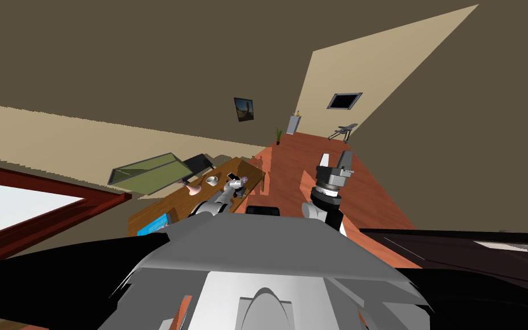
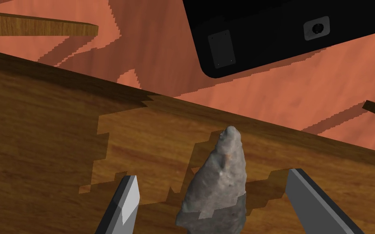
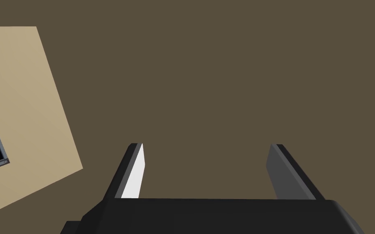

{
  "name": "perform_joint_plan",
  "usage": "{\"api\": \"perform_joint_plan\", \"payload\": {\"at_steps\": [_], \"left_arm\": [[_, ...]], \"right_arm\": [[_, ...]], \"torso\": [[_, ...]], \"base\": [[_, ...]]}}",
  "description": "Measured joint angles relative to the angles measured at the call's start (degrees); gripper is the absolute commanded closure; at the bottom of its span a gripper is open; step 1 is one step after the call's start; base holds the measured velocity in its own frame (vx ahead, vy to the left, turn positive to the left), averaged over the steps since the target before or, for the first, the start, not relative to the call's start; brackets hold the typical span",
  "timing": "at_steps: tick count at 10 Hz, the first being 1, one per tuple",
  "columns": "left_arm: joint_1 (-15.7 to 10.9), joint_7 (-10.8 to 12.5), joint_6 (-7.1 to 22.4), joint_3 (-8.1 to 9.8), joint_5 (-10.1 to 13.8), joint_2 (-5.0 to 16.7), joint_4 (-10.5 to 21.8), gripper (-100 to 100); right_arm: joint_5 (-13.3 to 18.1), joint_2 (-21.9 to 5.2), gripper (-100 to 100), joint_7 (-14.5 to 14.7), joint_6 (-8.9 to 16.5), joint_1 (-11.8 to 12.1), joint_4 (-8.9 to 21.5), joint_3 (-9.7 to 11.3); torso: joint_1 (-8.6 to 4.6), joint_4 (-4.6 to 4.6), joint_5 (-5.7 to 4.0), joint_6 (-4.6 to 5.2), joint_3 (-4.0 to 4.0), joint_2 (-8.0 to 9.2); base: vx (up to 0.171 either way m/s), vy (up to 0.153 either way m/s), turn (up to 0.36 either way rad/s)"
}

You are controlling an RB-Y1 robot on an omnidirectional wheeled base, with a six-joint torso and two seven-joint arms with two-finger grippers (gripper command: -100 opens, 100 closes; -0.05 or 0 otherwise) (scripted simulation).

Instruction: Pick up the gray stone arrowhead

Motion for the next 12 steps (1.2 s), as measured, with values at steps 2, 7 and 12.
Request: {"api": "perform_joint_plan", "payload": {"at_steps": [2,7,12], "left_arm": [[1.59,0.65,0.65,0.30,-1.65,-1.27,-2.64,-100],[5.97,2.15,2.95,1.04,-5.33,-4.08,-9.64,100],[6.09,2.13,3.22,1.01,-5.33,-4.09,-9.53,0]], "right_arm": [[0.00,0.00,0,0.00,0.00,0.00,0.00,0.00],[0.00,0.00,0,0.00,0.00,0.00,0.00,0.00],[0.00,0.00,0,0.00,0.00,-0.01,0.00,0.01]], "torso": [[-0.01,-0.05,0.04,0.01,-0.02,0.00],[0.00,-0.11,0.07,-0.01,-0.05,0.02],[0.08,-0.11,0.18,0.08,-0.17,-0.22]], "base": [[0.040,0.032,0.021],[0.030,0.025,0.023],[-0.001,0.000,-0.001]]}}
